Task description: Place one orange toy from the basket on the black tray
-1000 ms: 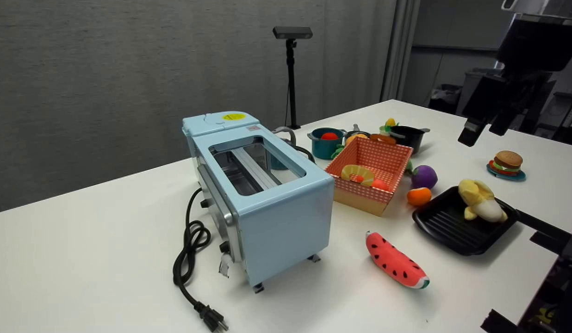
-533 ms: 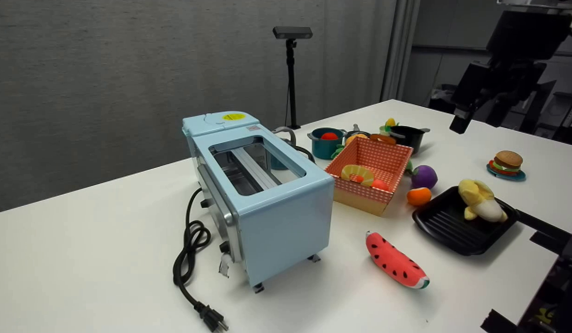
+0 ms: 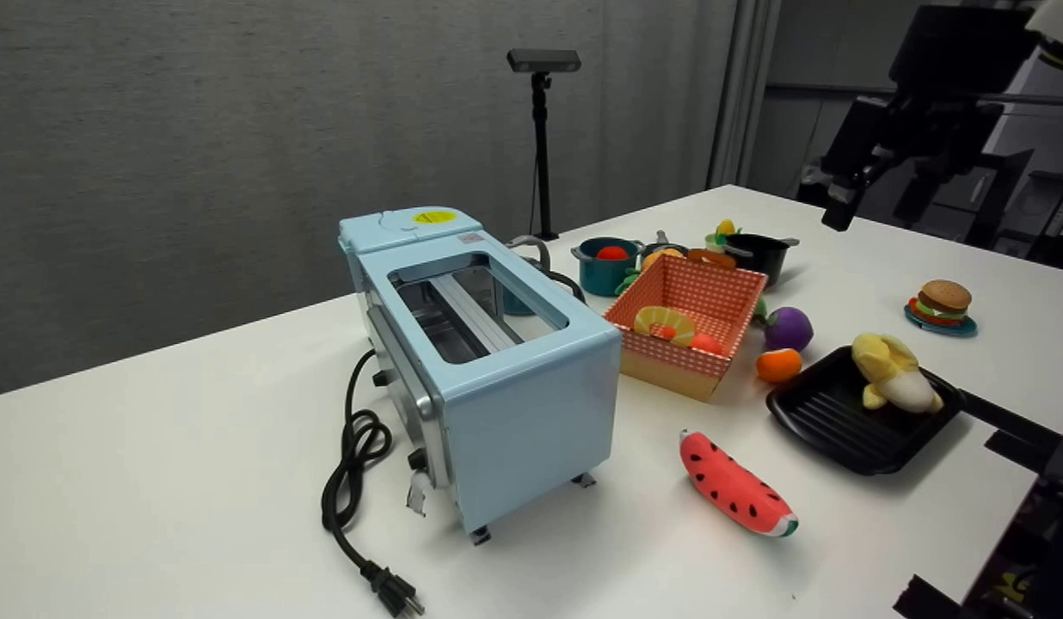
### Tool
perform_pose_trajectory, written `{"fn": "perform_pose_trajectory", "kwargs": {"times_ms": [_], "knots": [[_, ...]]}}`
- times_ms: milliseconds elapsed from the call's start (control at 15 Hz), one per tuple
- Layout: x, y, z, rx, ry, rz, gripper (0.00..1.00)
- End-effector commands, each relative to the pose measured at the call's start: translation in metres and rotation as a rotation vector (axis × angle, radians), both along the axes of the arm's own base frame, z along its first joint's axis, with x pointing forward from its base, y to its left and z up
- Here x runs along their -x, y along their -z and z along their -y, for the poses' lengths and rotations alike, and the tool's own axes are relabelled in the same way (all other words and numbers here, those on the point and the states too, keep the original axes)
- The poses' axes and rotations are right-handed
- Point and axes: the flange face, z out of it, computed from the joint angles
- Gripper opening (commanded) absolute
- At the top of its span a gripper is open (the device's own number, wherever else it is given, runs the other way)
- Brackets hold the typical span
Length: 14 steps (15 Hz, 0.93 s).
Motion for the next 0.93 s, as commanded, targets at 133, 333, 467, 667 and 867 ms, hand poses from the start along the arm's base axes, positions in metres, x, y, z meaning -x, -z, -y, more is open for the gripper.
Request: {"fn": "perform_pose_trajectory", "kwargs": {"times_ms": [133, 333, 467, 667, 867], "knots": [[0.0, -0.001, 0.0, 0.0, 0.001, -0.001, 1.0], [-0.009, -0.003, 0.004, -0.005, 0.001, 0.014, 1.0], [-0.017, -0.001, 0.008, -0.011, 0.01, 0.012, 1.0], [-0.032, 0.001, 0.015, -0.024, 0.026, 0.009, 1.0], [-0.048, 0.003, 0.023, -0.034, 0.043, 0.006, 1.0]]}}
